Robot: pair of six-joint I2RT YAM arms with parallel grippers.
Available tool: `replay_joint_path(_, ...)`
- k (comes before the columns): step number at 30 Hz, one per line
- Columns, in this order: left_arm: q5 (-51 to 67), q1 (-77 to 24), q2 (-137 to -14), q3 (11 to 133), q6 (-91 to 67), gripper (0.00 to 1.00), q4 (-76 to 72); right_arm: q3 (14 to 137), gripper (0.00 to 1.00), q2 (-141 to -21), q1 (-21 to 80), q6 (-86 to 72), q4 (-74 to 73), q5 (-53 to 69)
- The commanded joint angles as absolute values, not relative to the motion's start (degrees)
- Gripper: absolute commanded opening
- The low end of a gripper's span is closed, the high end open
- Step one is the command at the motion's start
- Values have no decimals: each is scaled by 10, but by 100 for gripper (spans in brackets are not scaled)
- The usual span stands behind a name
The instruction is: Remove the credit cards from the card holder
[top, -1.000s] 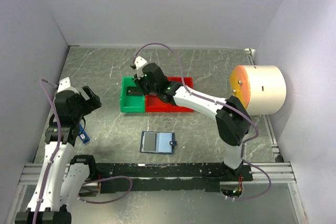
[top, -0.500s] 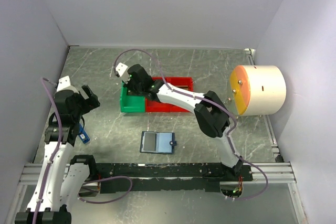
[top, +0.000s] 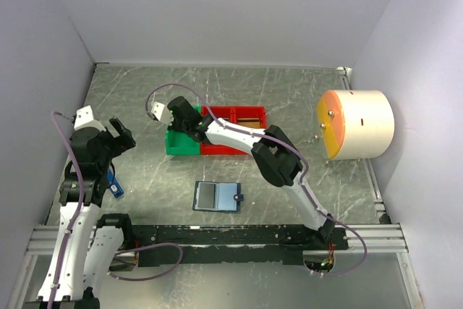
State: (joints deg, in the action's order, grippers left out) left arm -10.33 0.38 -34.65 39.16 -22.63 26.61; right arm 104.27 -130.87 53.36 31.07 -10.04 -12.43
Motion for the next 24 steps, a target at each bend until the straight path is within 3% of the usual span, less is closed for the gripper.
replay_joint_path(1,-106,10,-352,394,-215,100,253,1056,1,-1331,539,364,-97,-150)
replay_joint_path(12,-88,10,-363,394,-211,100,249,1092,9,-1383,544,379,-114,-183)
replay_joint_path(19,-86,9,-363,393,-210,100,250,1111,31,-1391,545,361,-132,-174)
replay_joint_path(24,-84,10,-364,392,-208,100,250,1100,41,-1382,545,355,-130,-165)
